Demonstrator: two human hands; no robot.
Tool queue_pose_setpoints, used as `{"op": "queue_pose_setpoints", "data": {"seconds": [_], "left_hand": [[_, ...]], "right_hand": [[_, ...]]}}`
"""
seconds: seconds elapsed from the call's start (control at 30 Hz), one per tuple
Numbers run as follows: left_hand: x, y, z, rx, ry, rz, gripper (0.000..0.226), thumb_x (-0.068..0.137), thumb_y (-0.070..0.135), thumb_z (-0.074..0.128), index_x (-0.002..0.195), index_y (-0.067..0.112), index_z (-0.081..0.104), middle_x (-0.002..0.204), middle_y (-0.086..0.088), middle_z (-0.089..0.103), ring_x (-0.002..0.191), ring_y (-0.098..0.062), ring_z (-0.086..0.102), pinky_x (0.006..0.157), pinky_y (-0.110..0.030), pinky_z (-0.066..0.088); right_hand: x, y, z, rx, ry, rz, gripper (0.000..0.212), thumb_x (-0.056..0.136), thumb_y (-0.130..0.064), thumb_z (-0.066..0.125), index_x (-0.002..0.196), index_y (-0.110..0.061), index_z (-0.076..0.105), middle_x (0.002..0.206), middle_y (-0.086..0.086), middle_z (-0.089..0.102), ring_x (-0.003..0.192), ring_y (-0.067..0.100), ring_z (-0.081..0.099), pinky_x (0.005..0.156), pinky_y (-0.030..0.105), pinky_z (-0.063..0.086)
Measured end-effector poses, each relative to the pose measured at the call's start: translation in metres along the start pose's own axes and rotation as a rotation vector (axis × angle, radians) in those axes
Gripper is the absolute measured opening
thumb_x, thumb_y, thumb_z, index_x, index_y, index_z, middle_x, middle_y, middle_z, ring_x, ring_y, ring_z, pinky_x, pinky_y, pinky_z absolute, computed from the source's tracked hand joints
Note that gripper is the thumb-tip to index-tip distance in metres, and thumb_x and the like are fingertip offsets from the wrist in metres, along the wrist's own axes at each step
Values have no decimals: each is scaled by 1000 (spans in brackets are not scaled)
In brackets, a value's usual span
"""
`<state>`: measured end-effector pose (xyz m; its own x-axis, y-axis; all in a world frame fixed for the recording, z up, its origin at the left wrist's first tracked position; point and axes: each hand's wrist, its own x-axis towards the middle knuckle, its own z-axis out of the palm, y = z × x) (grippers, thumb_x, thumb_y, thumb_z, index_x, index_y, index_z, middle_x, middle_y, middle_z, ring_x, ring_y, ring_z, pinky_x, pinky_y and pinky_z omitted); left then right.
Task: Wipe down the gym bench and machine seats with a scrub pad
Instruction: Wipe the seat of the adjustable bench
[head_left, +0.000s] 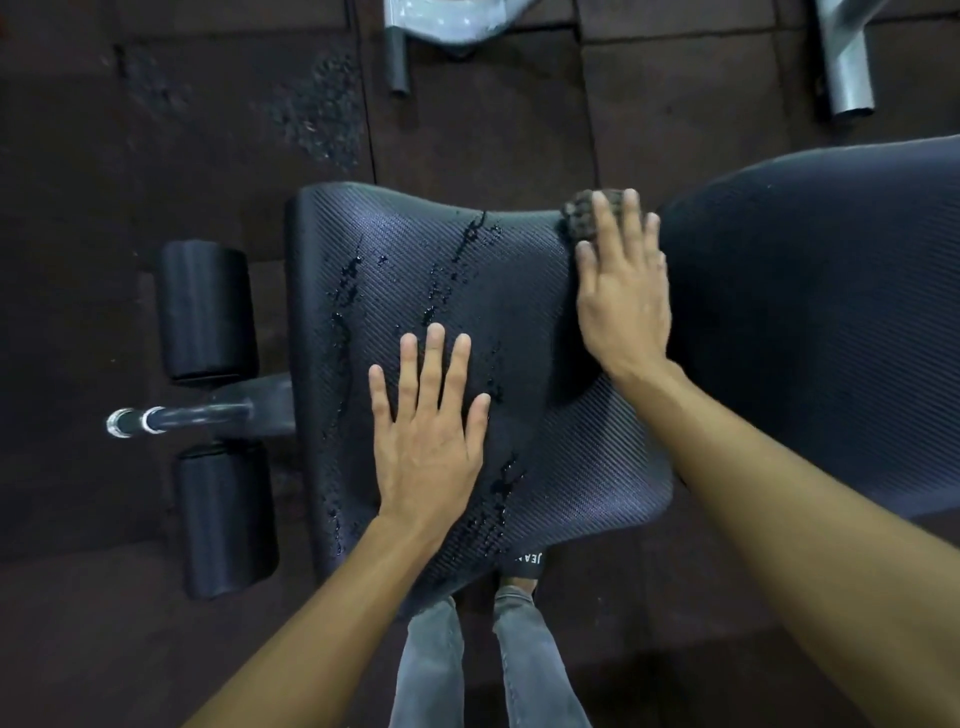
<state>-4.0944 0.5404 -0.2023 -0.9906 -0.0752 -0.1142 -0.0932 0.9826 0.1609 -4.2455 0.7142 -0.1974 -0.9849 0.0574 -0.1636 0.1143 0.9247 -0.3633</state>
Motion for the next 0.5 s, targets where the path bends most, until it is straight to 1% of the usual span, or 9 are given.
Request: {"op": "queue_pose_setpoints", "data": {"seconds": [0.07,0.1,0.17,0.23,0.27,0.33,0.4,0.43,0.5], "left_hand": [[0,0,-1,-12,-10,-3,59,103,45,29,156,23,18,165,-1,9,152,-22,4,122,-52,8],[0,0,-2,-24,-15,-3,59,103,45,30,156,23,18,165,-1,9,152,-22,4,122,-52,7],[1,1,-5,-52,-26,-5,59,103,45,31,156,23,20,165,-1,9,152,-22,3,122,-52,6],[1,-2,-8,-73,-24,-35,59,102,45,32,156,22,20,164,-1,10,152,-21,3,122,-52,4],[1,-7,-10,-83,-22,-71,60,102,45,32,156,21,20,165,-1,9,152,-21,2,122,-51,2],[-1,-21,-13,-94,-20,-139,61,102,45,32,156,21,19,165,-1,8,152,-21,1,122,-51,2],[-5,-34,-13,-84,-22,-144,61,102,45,30,156,22,18,165,-1,7,152,-21,0,122,-51,2],[-6,-39,-13,-81,-24,-129,60,102,45,29,156,23,17,165,-1,7,152,-21,0,122,-50,3],[-7,-44,-10,-86,-22,-108,60,102,46,27,156,24,16,165,0,7,152,-19,-1,123,-50,4]], "right_hand": [[-26,8,-1,15,19,57,53,106,-40,26,157,-33,13,167,-2,2,153,26,4,122,47,17],[-47,11,-1,-17,6,32,54,107,-39,26,157,-32,11,167,-2,0,153,26,2,123,47,16],[-89,14,1,-106,-53,-116,55,107,-39,28,158,-32,10,167,-3,-2,154,24,-2,124,43,10],[-106,19,1,-157,-115,-236,55,105,-41,28,157,-36,9,166,-7,-2,153,19,-5,123,40,6],[-100,21,-2,-158,-126,-240,55,105,-42,28,157,-38,9,166,-8,-2,153,18,-5,123,40,5],[-72,16,-3,-129,-102,-145,54,106,-42,27,157,-38,9,166,-7,-2,153,19,-5,124,42,5],[-37,-4,2,-116,-24,-45,54,106,-40,26,157,-33,12,167,-2,1,153,25,-1,124,46,9],[-21,-21,9,-119,7,-27,53,106,-40,25,157,-31,14,167,0,4,153,28,2,123,48,10],[-3,-62,26,-121,1,-88,53,106,-41,24,157,-31,16,166,1,7,153,28,3,124,46,9]]}}
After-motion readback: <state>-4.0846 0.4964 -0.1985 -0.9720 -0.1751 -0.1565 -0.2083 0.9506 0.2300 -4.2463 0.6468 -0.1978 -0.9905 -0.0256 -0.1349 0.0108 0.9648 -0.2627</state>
